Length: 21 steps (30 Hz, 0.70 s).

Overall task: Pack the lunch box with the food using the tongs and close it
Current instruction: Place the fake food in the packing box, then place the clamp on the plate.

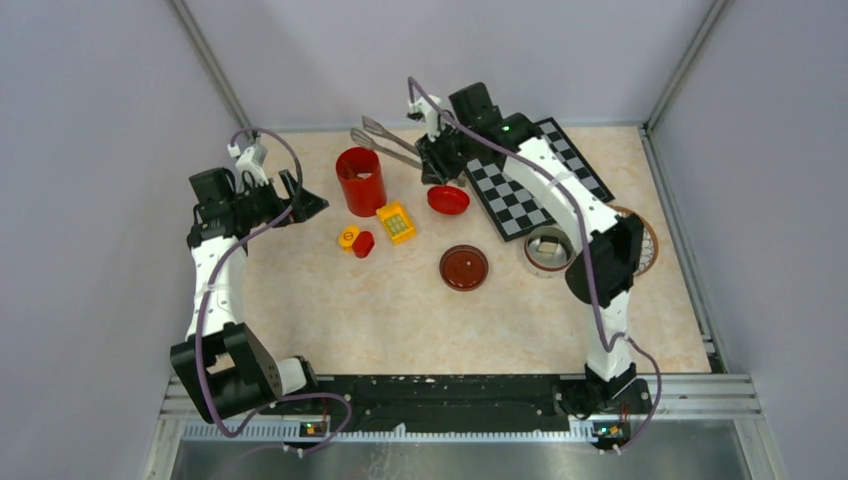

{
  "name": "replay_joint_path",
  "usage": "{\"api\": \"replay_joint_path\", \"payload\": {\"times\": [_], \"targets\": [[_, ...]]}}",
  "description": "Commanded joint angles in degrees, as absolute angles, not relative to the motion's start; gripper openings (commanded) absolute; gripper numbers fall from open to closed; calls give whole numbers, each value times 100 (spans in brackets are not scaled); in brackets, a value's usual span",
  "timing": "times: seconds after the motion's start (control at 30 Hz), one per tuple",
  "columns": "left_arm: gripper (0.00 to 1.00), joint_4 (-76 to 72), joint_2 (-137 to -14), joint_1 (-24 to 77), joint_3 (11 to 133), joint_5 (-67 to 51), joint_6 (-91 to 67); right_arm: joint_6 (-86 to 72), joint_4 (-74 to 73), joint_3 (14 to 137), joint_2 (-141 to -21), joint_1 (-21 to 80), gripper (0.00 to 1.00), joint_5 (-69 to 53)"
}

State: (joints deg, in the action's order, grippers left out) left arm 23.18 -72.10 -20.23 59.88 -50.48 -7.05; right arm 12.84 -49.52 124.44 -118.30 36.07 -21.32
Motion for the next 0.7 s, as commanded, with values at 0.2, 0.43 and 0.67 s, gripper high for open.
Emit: {"api": "replay_joint_path", "payload": {"times": [0.2,0.43,0.67], "targets": [[99,2206,-7084,-2052,5974,-5139,-646,1389,-4871,10979,-9777,2244,36,-2598],[99,2232,-7119,-2052,6003,-5135,-553,1883,-5161,9745,-8757,648,36,-3011],[99,2230,-7130,-1976,6028,-5147,-568,2914,-5670,8195,-7850,-1351,36,-3533]]}}
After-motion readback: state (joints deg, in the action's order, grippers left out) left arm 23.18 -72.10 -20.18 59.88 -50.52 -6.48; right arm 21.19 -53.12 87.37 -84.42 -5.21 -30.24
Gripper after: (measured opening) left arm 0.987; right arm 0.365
